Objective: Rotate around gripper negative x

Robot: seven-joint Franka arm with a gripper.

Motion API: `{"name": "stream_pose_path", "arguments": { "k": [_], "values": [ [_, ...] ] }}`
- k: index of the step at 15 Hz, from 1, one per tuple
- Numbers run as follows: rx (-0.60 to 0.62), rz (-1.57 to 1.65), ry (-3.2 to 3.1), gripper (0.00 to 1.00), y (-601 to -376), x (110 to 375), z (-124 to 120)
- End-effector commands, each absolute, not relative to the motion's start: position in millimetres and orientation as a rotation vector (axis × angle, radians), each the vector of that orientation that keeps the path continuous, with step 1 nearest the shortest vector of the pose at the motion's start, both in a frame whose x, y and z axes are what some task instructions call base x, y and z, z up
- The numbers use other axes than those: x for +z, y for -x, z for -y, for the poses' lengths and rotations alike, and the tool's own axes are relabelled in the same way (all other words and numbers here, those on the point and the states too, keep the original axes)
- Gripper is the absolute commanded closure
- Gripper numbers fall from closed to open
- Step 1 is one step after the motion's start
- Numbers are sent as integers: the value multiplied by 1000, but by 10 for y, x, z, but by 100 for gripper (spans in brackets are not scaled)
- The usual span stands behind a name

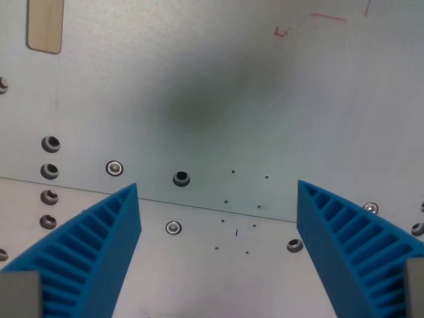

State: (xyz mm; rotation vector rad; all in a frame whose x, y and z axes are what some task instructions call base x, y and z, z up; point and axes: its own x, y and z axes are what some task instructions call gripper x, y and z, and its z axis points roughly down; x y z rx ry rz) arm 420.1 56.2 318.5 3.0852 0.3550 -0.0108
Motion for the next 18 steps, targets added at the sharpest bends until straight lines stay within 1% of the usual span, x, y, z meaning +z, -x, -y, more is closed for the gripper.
{"name": "stream_pose_path", "arguments": {
  "k": [1, 18],
  "values": [
    [28, -320, -2930, 0, -4193, 3214, -590],
    [56, -299, -2734, 0, -4193, 3214, -590]
  ]
}}
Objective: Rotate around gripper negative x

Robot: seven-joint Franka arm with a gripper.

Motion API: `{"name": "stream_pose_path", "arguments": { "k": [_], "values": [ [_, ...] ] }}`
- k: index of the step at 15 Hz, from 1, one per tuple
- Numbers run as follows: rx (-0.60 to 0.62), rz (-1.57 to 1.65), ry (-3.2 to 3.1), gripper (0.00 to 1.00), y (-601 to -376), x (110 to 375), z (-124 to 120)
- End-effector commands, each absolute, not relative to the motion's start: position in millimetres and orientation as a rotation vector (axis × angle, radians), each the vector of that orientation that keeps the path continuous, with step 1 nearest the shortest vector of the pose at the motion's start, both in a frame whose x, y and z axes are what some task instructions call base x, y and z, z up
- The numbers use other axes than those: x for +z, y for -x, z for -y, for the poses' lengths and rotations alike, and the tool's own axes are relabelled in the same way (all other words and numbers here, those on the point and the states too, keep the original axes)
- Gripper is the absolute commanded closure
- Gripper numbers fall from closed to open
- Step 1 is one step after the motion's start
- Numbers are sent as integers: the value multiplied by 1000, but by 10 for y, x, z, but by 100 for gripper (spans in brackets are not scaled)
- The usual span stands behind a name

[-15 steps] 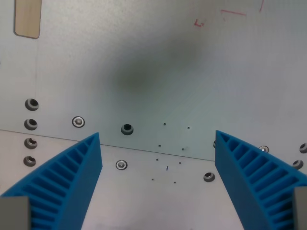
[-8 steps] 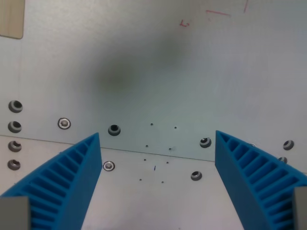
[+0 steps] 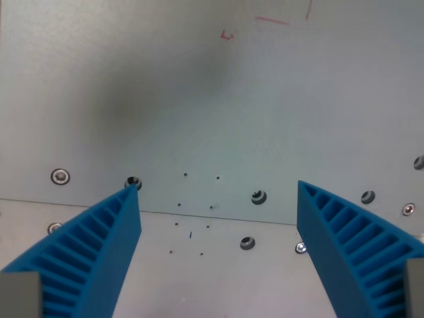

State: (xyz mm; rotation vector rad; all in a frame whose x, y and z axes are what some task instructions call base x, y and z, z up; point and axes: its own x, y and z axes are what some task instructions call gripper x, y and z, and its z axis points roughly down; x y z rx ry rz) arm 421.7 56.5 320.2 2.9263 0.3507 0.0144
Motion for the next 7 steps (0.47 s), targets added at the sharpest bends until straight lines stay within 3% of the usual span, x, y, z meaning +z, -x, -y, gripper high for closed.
{"name": "stream_pose_path", "arguments": {
  "k": [1, 7],
  "values": [
    [58, -298, -2722, 0, -4193, 3214, -590],
    [67, -290, -2653, 0, -4193, 3214, -590]
  ]
}}
